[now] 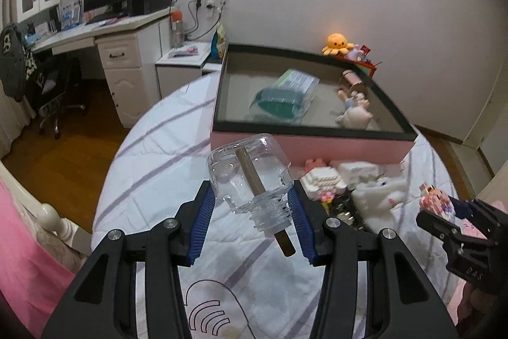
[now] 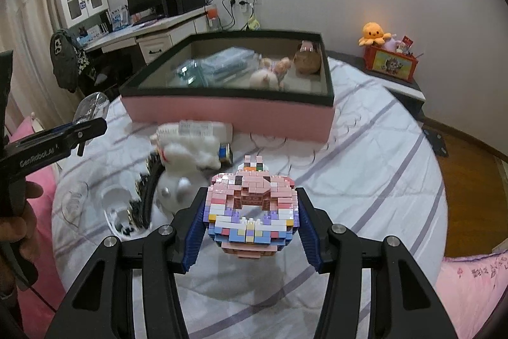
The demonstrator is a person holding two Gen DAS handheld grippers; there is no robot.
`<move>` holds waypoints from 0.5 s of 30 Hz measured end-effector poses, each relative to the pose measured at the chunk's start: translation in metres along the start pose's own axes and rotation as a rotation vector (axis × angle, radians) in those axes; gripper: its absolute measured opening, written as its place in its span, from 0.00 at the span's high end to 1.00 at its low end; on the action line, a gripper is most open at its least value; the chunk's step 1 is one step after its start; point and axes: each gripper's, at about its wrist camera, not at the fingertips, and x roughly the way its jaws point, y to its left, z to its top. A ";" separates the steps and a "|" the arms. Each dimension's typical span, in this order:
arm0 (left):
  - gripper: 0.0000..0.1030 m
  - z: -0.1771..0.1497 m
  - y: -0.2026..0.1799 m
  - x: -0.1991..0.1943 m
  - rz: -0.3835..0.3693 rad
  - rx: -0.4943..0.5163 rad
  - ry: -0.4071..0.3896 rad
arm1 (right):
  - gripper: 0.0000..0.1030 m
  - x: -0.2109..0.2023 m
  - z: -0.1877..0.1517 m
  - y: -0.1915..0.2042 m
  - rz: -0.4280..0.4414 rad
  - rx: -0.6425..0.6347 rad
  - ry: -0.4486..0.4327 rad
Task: Organize rigid objects
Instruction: 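Carry jar and donut over the pink box and release both inside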
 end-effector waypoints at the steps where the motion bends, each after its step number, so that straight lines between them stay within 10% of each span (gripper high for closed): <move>1: 0.53 0.003 -0.001 -0.004 -0.004 0.002 -0.009 | 0.48 -0.002 0.004 0.000 0.001 -0.003 -0.009; 15: 0.53 0.069 -0.022 -0.018 -0.051 0.065 -0.123 | 0.48 -0.014 0.085 0.001 0.029 -0.049 -0.154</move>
